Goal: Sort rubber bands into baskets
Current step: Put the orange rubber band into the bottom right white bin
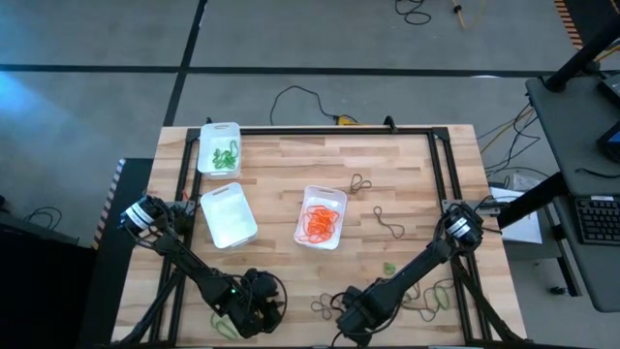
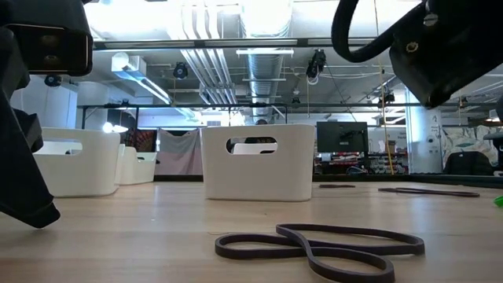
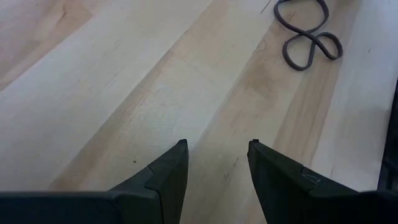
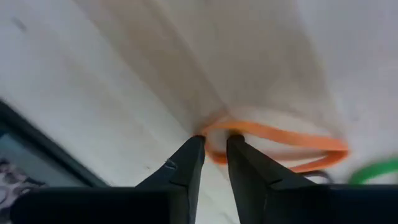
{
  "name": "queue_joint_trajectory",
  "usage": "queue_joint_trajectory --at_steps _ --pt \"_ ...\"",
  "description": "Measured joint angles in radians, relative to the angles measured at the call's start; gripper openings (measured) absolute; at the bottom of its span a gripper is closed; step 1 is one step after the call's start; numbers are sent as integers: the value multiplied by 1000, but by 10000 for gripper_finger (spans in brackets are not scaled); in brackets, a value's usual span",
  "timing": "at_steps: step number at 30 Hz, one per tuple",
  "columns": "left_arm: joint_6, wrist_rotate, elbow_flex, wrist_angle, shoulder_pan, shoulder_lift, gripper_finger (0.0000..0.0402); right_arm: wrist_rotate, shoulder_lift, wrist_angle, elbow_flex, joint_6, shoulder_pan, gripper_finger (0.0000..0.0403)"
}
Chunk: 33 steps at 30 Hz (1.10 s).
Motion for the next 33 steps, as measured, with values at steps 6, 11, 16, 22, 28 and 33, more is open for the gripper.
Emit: queue_joint_trajectory --at_steps 6,11,16,22,28,33 --pt "-7 0 0 2 0 0 153 -23 0 32 -2 16 3 60" --pt "-7 0 0 5 0 0 153 -23 0 36 -5 -5 3 76" --pt "-7 0 0 7 0 0 153 -23 0 56 -7 -20 3 56" --pt "-8 0 0 6 1 -1 153 -29 -4 129 3 4 -10 13" --pt "-11 0 0 3 0 -1 153 6 -28 117 83 -55 -60 12" --pt "-28 6 0 -3 0 -1 153 120 -65 15 195 -167 -124 12"
